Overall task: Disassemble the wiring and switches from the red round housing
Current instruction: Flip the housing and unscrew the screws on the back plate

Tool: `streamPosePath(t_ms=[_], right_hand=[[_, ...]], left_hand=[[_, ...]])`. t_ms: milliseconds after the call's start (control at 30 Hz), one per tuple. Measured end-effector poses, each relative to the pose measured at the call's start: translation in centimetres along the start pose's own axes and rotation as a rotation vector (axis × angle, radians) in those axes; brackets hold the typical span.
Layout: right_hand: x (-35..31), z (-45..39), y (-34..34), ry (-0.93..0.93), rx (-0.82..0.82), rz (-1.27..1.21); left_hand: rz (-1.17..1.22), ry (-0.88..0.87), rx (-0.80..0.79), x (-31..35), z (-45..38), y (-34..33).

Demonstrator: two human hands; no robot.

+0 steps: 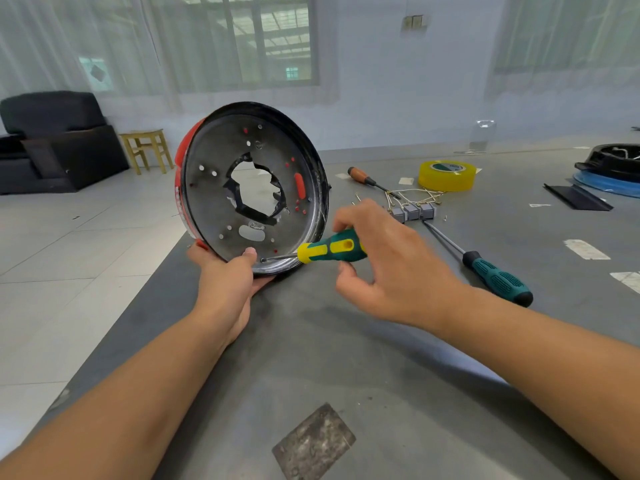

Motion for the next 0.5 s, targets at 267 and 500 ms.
streamPosePath(t_ms=[267, 500], right_hand=[[1.0, 0.0, -0.3, -0.099, 0.071, 0.017], [1.8, 0.3, -0.5, -0.232, 0.102, 0.044]], left_hand=[[0.007, 0.015, -0.003, -0.1, -0.2, 0.0], [0.019, 0.035, 0.002, -0.2, -0.5, 0.2]])
Point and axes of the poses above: each hand's wrist, its own z-axis away from the middle knuckle, its own y-axis out of the back of the hand, x = y × z, the point moved 4 cm from there along -z, towards the middle knuckle, and after that the axes turned 4 degrees about y, right-handed, at the moved point
